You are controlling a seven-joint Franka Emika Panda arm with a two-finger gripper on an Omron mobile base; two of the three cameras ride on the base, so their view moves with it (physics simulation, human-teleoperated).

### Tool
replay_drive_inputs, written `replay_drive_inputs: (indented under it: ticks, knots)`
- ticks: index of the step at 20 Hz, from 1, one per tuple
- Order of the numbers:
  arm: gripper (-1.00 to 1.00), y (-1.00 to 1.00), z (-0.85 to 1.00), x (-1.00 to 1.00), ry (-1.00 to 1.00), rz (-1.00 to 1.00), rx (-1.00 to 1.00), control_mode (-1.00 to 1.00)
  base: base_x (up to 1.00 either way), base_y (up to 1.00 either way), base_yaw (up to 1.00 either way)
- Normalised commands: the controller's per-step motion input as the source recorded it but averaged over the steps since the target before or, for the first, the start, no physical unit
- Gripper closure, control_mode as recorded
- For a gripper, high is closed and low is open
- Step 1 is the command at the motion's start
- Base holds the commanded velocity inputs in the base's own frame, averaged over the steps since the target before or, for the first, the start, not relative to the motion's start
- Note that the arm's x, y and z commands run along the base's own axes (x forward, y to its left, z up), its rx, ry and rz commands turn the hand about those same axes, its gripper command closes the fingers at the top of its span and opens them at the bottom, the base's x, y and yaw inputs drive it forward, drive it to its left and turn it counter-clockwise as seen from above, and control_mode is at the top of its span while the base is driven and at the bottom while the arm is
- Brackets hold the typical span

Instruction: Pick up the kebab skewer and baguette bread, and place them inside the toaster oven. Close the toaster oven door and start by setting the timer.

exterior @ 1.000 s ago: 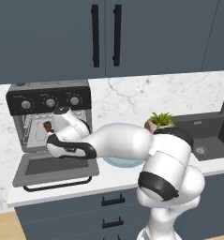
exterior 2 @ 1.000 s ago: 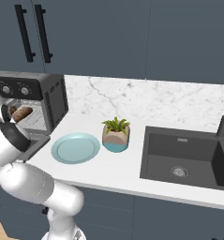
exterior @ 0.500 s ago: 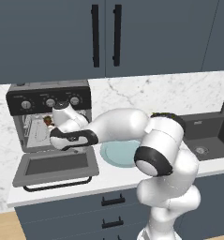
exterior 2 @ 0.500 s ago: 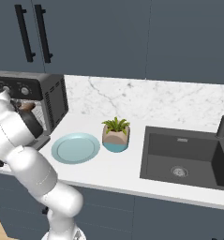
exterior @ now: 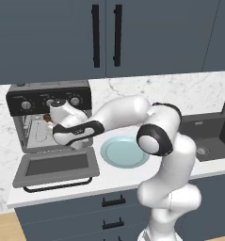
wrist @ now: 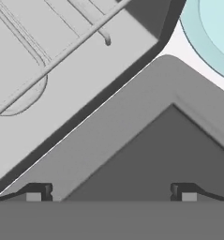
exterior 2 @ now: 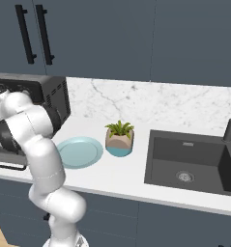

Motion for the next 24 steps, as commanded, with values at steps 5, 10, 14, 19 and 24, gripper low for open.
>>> replay_drive_inputs:
  ticks: [5, 10, 14, 19, 24]
  knots:
    - [-1.0, 0.27, 0.0, 0.34, 0.0, -0.08, 0.0, -1.0, 0.0, 0.0, 0.0]
    - [-1.0, 0.18, 0.0, 0.08, 0.0, -0.07, 0.0, -1.0, 0.0, 0.0, 0.0]
    - [-1.0, 0.08, 0.02, -0.42, 0.0, -0.02, 0.0, -1.0, 0.0, 0.0, 0.0]
    - [-1.0, 0.0, 0.12, -0.97, 0.0, 0.0, 0.0, -1.0, 0.0, 0.0, 0.0]
    - [-1.0, -0.06, 0.21, -1.0, 0.0, 0.07, 0.01, -1.0, 0.0, 0.0, 0.0]
